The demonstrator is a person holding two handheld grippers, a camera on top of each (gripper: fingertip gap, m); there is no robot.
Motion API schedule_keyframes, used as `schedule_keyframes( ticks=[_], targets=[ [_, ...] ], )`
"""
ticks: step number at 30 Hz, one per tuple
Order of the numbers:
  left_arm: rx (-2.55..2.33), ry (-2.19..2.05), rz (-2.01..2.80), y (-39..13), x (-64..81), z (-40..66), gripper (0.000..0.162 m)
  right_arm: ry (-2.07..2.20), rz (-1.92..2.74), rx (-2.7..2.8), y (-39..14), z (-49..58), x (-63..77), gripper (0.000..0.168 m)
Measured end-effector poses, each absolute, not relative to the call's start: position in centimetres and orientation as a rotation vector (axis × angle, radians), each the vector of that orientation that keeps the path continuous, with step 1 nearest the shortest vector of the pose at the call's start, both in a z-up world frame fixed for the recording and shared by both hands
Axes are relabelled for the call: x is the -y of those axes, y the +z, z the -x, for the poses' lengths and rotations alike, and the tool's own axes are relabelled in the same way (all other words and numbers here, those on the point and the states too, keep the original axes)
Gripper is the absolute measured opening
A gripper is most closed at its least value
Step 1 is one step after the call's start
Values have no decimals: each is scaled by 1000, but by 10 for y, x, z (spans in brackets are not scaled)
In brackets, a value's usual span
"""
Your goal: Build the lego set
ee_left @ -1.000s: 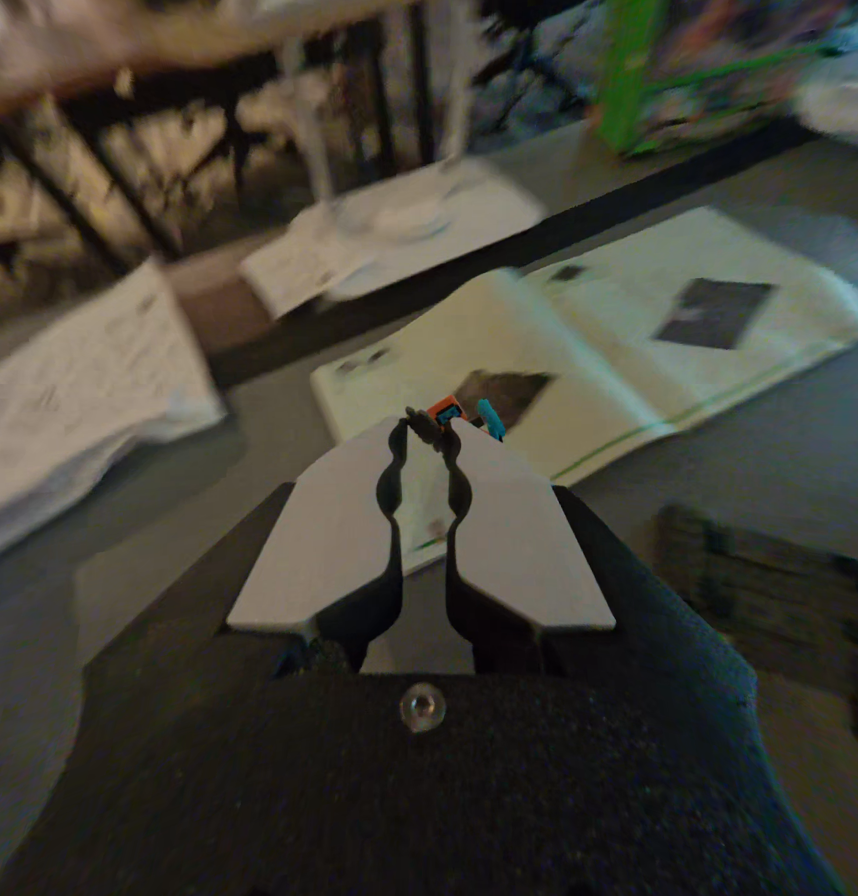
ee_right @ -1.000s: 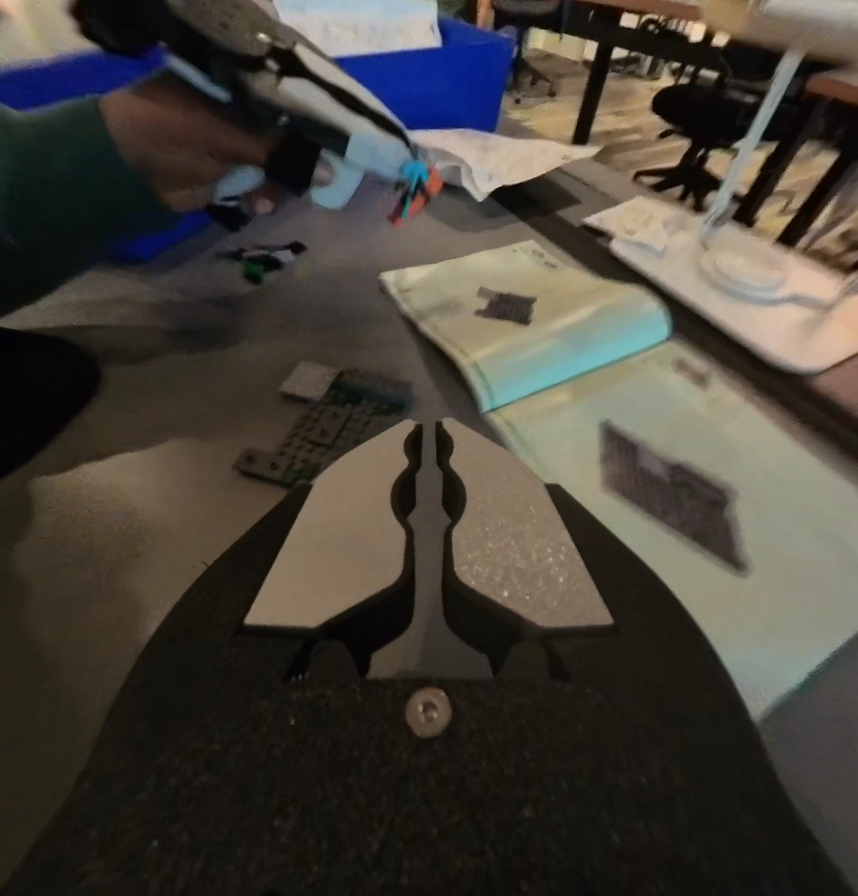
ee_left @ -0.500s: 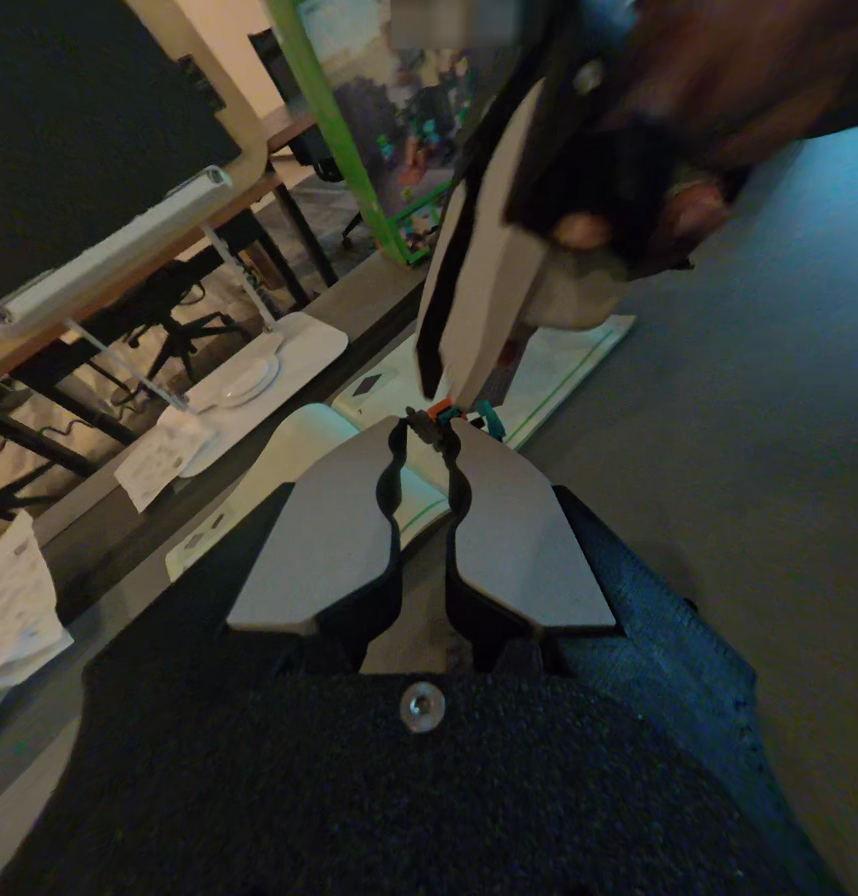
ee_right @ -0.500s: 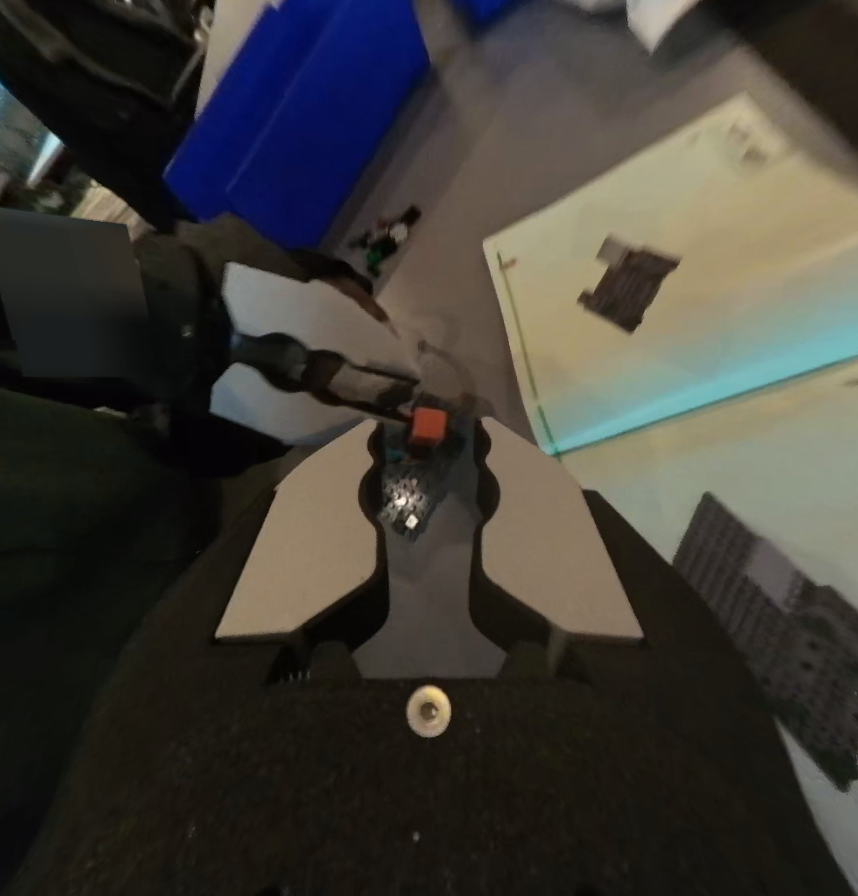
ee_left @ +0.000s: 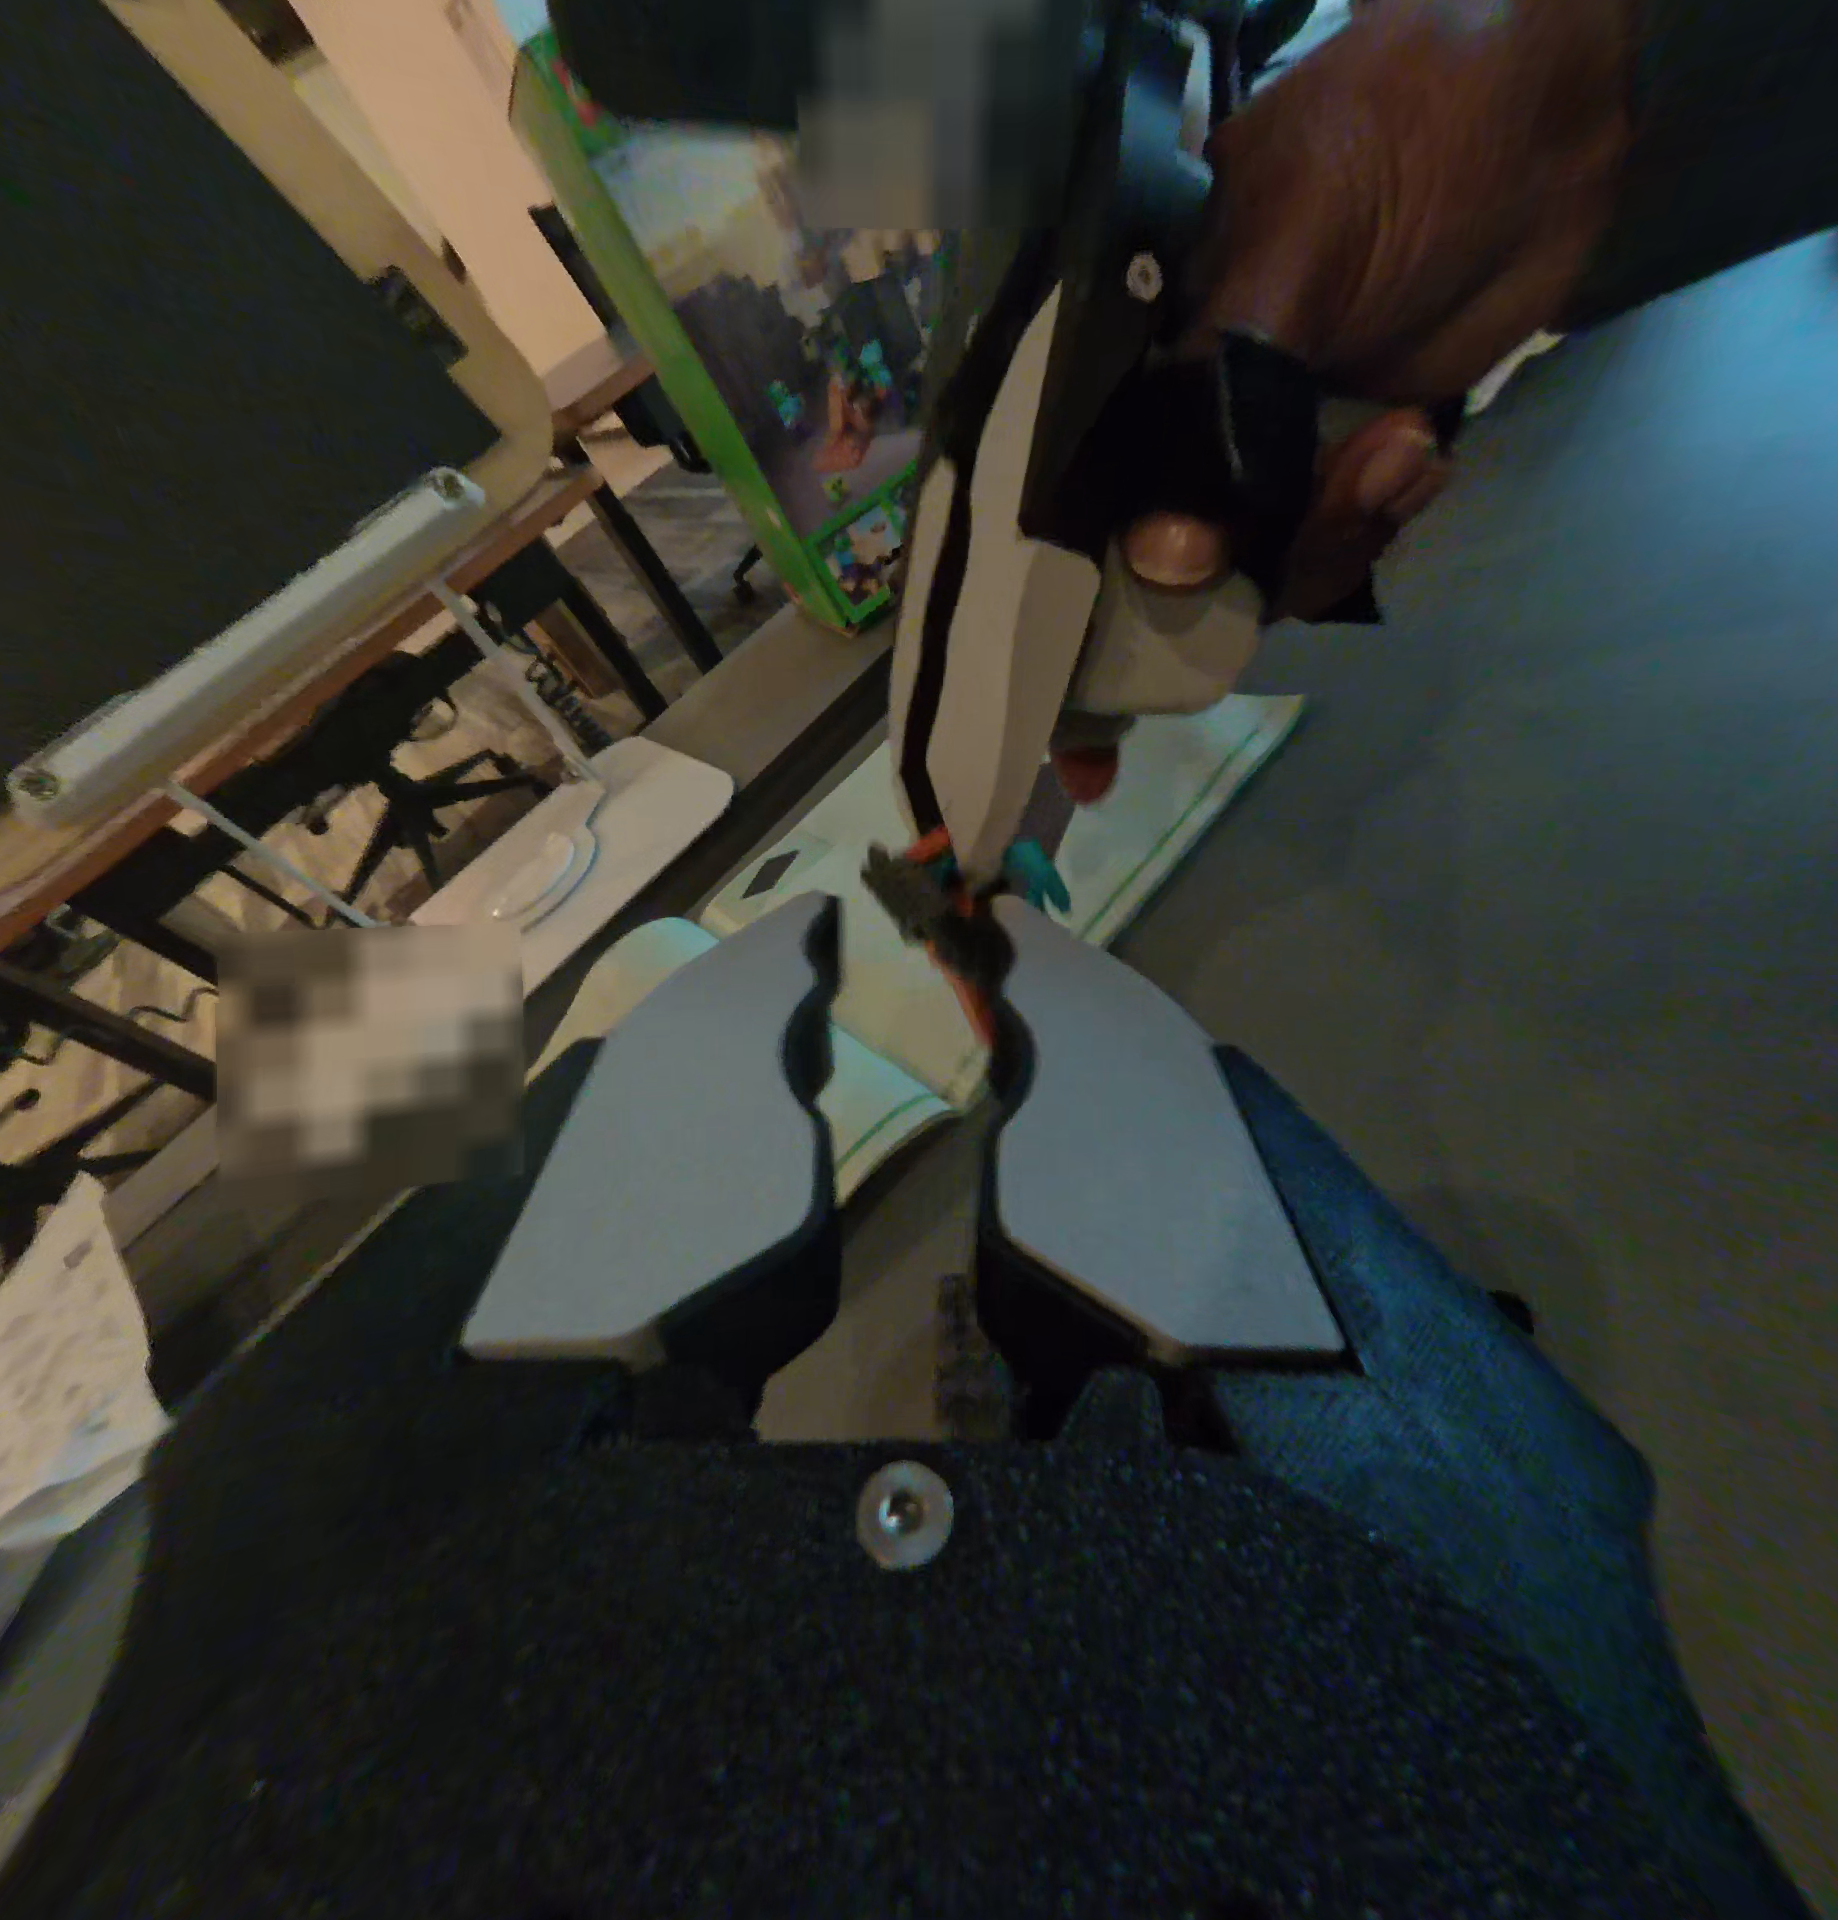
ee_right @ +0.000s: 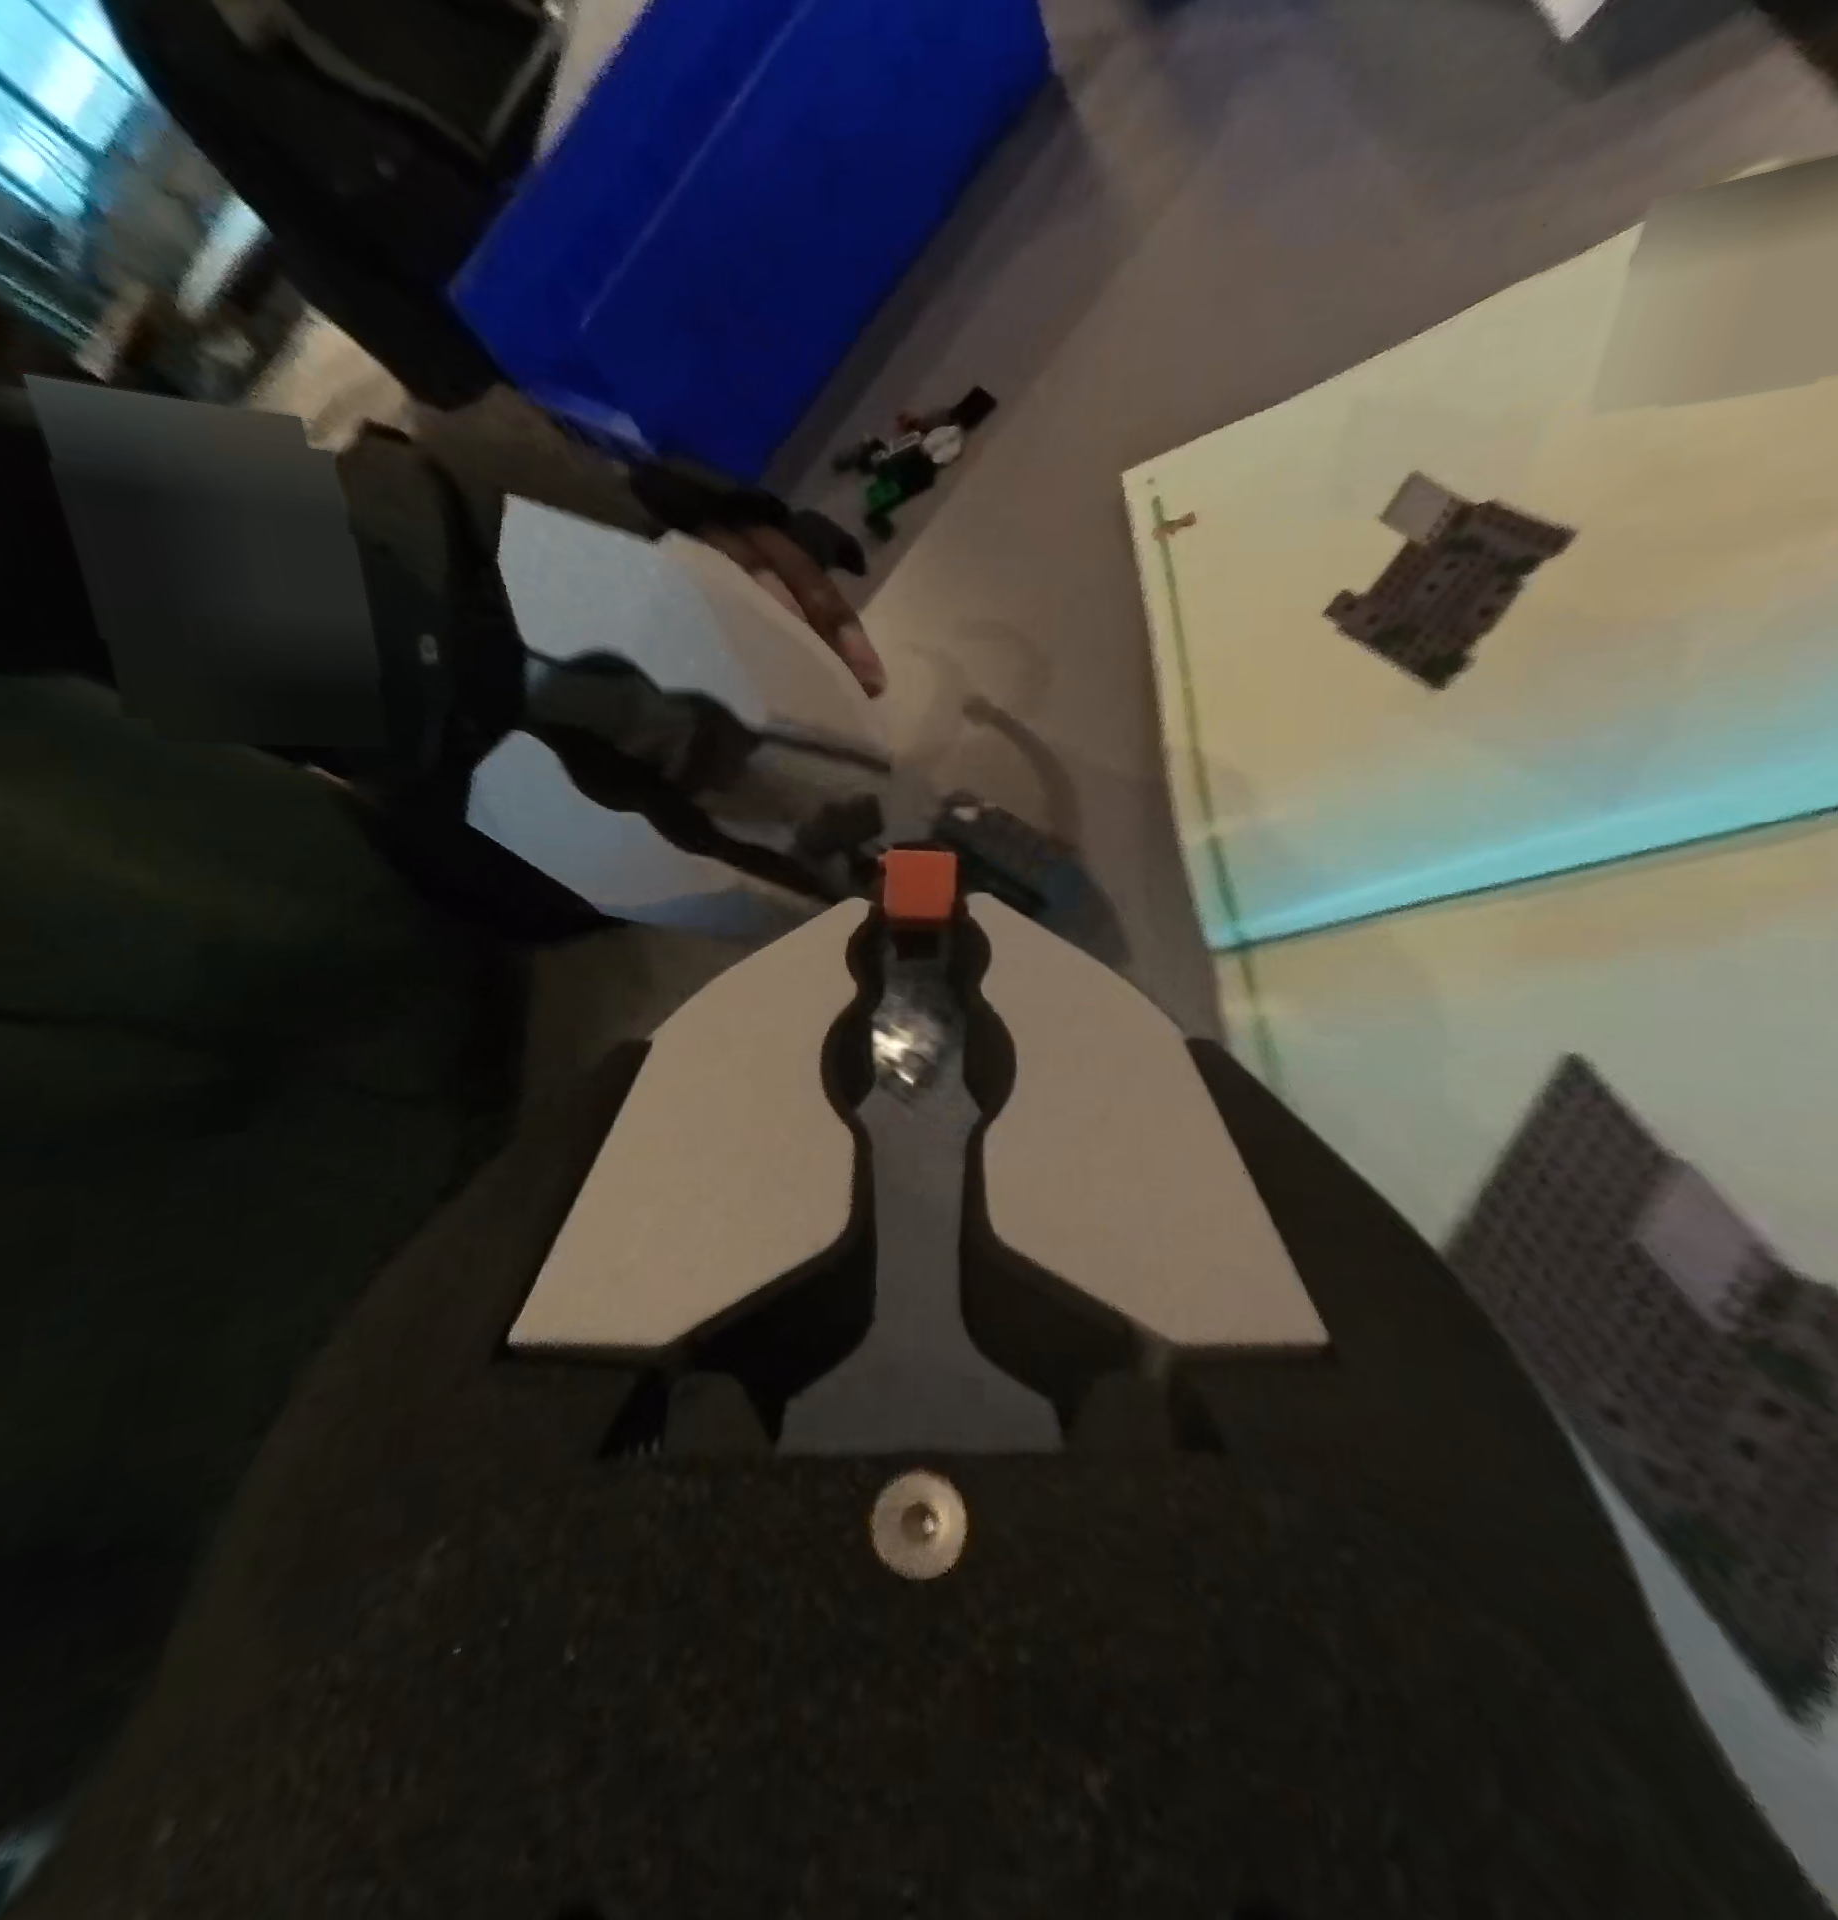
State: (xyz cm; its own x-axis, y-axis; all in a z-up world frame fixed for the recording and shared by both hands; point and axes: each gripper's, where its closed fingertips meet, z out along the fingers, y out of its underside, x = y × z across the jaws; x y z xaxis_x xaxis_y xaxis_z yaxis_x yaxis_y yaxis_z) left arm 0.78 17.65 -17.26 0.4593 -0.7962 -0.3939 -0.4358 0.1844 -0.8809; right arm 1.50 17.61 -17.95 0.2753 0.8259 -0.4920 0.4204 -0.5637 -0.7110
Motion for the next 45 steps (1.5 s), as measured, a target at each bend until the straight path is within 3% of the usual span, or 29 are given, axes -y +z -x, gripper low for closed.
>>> schedule_keyframes(
  ticks=[2, 4, 11, 16, 27, 45],
  targets=[
    [-1159, -390, 1484, -175, -174, -6, 35, 1147, 2113, 1132, -179, -32, -185, 11],
    [-1160, -423, 1528, -179, -171, -1, 34, 976, 2142, 1164, -184, -60, -207, 12],
    [-1195, -414, 1746, -220, -174, 21, 9, 503, 2198, 1208, -192, -145, -321, 12],
    [-1156, -457, 1851, -240, -182, 32, 0, 443, 2195, 1288, -208, -148, -361, 12],
    [-1155, -437, 1861, -248, -188, 36, 0, 524, 2182, 1348, -254, -151, -366, 12],
    [-1160, -430, 1879, -254, -188, 33, 0, 580, 2163, 1363, -257, -139, -364, 18]
  ],
)
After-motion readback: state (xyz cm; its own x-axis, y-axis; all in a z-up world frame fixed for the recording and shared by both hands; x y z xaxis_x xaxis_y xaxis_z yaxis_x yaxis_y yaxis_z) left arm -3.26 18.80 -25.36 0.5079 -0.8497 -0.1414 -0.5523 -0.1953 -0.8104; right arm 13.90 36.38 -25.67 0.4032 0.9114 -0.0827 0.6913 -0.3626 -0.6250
